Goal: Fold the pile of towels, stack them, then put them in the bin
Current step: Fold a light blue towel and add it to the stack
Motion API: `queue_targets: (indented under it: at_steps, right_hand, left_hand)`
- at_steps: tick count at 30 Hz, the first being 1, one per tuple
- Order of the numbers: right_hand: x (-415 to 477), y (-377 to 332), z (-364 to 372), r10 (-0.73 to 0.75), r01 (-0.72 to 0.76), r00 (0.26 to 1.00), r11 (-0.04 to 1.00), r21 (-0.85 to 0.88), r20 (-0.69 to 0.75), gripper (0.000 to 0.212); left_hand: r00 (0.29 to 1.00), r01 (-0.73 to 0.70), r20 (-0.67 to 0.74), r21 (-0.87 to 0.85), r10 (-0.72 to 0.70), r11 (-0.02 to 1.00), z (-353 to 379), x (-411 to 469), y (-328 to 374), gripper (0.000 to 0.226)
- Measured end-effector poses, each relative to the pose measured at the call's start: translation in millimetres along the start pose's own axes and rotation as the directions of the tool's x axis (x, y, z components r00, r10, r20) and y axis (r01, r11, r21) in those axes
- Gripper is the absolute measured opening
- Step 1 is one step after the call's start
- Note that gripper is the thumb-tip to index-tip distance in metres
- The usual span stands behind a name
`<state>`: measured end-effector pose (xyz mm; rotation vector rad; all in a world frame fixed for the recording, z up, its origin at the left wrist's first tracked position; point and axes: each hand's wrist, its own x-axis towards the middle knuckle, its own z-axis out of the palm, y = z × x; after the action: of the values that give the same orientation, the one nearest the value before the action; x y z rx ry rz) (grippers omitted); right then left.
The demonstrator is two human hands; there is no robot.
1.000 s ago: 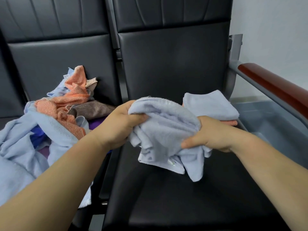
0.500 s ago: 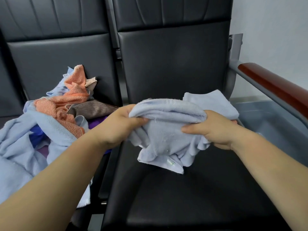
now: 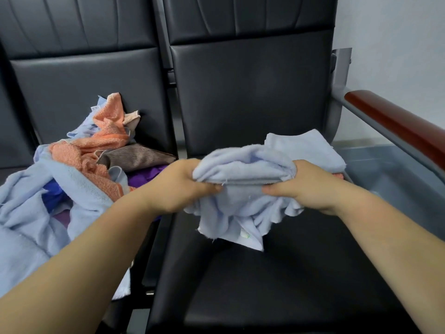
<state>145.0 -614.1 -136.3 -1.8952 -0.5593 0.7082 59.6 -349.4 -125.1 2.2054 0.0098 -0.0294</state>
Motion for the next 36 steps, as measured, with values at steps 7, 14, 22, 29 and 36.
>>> queue_targets:
  at_steps: [7,14,22,29,36]
  right_hand:
    - [2,3,6,0.041,-0.049,0.999,0.928,-0.37,-0.029,0.021]
    - [5,-3,1,0.073,-0.085,0.996,0.953,-0.29,-0.052,0.019]
    - [-6,-9,4,-0.032,0.031,0.999,0.998,-0.055,-0.026,0.022]
    - [3,-7,8,0.048,-0.147,0.979,0.837,-0.527,-0.197,0.026]
    - [-3,-7,1,-0.027,0.028,1.0,0.998,0.059,-0.014,0.017]
  left_hand:
    - [0.989,-0.148,-0.067,-0.419,0.133,0.896,5,3,10,0.01]
    - [0.989,0.024,0.125,0.397,-0.079,0.917,0,5,-6,0.031]
    - [0.991,-0.121,-0.106,-0.443,0.082,0.888,-7,4,-2,0.027]
    - [0.982,-0.031,0.176,-0.235,0.074,0.972,4,3,4,0.031]
    - [0.999,0.033,-0.027,-0.067,-0.035,0.997,-6,-1,-1,0.012]
